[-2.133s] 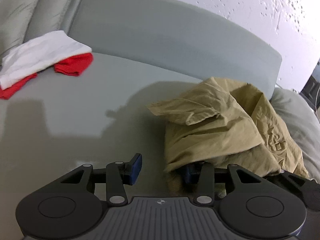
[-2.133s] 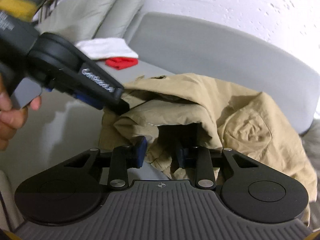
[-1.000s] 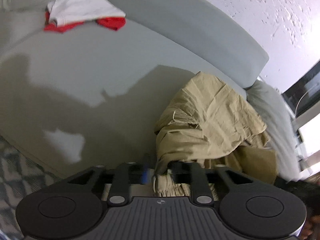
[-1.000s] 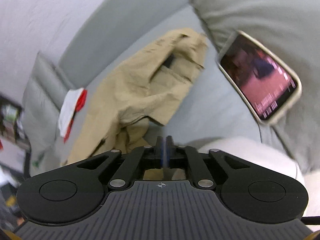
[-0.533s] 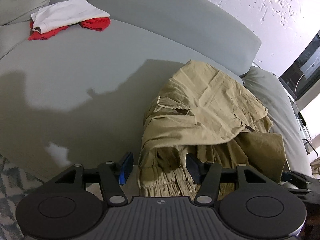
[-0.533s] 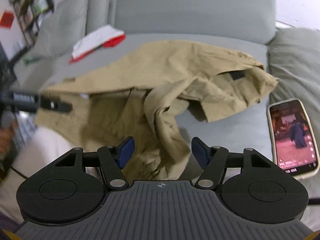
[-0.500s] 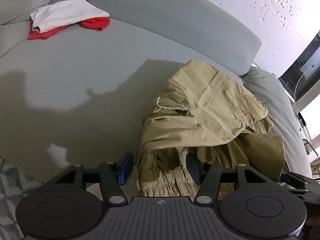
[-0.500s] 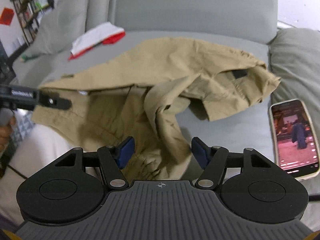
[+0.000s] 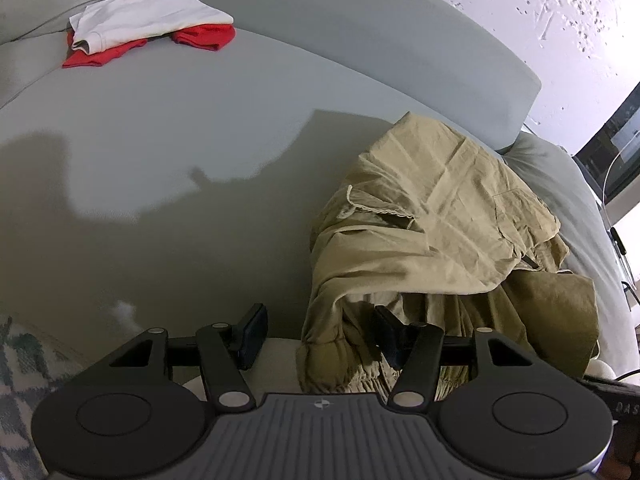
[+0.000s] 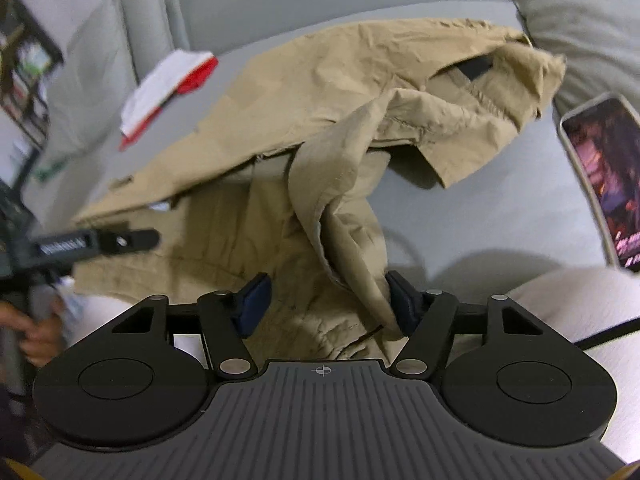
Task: Fold clothes
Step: 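Lift the khaki trousers high with both grippers to shake them out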
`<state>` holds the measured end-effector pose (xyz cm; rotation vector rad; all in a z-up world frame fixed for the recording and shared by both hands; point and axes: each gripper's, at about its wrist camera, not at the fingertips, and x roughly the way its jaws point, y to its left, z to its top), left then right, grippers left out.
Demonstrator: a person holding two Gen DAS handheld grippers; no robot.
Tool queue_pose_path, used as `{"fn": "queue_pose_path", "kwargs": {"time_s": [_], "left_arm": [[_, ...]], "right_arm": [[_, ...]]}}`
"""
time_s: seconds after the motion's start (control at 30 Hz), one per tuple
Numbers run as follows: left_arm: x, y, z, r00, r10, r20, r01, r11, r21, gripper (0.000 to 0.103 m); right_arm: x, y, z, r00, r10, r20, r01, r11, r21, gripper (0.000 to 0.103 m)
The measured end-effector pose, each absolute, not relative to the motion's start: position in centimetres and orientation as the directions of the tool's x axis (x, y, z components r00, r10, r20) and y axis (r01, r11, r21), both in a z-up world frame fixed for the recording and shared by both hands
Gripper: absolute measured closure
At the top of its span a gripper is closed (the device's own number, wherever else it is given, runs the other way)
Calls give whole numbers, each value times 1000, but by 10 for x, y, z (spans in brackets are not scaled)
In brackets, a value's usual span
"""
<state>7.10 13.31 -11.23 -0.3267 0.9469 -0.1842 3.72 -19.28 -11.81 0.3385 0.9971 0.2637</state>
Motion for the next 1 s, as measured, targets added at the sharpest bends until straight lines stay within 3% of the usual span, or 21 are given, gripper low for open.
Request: {"fn": "queue_pose_path", "kwargs": {"time_s": [0.13,0.2,0.27,0.33,0.37,0.4,0.5,0.6,0.7,0.77,0.87,0.93,1.0], "left_arm": [[76,130,-114,569,-297,-767,25,938,-344,51],[78,127,-115,565,-296,-770,34,941,-336,58],[82,121,-109,529,-324,-784,60,936,-346,87],[87,113,-103,484,-357,-799,89,928,-361,92],[89,109,-99,460,-373,-806,103,924,-369,93],[90,108,-93,418,-429,-801,107,899,-426,94],[92,110,-70,253,-658,-709,68,743,-666,94],[91,109,-22,187,-827,-530,95,552,-828,94],[87,120,75,349,-909,-227,268,329,-905,94],[78,139,134,497,-867,36,368,173,-913,94],[56,164,200,621,-684,384,525,-1,-851,93],[38,170,225,652,-584,484,588,-14,-809,93],[21,166,249,664,-558,498,626,51,-778,93]], "right_arm": [[31,-186,-129,516,395,-760,-96,908,407,33],[27,-181,-132,532,382,-755,-124,918,377,33],[24,-178,-131,537,362,-762,-127,928,351,38],[25,-180,-129,536,317,-783,-78,941,328,68],[25,-185,-127,528,312,-789,-39,938,345,76],[26,-195,-124,507,352,-787,11,910,414,95],[29,-220,-106,458,526,-716,124,760,638,97],[32,-235,-50,469,645,-603,100,640,762,97],[38,-247,52,595,664,-453,-72,606,792,98],[37,-255,131,699,637,-326,-207,617,760,98],[17,-268,229,814,575,-79,-364,612,703,98],[-6,-277,275,851,516,97,-437,592,677,98],[-22,-280,304,865,469,179,-458,592,663,98]]}}
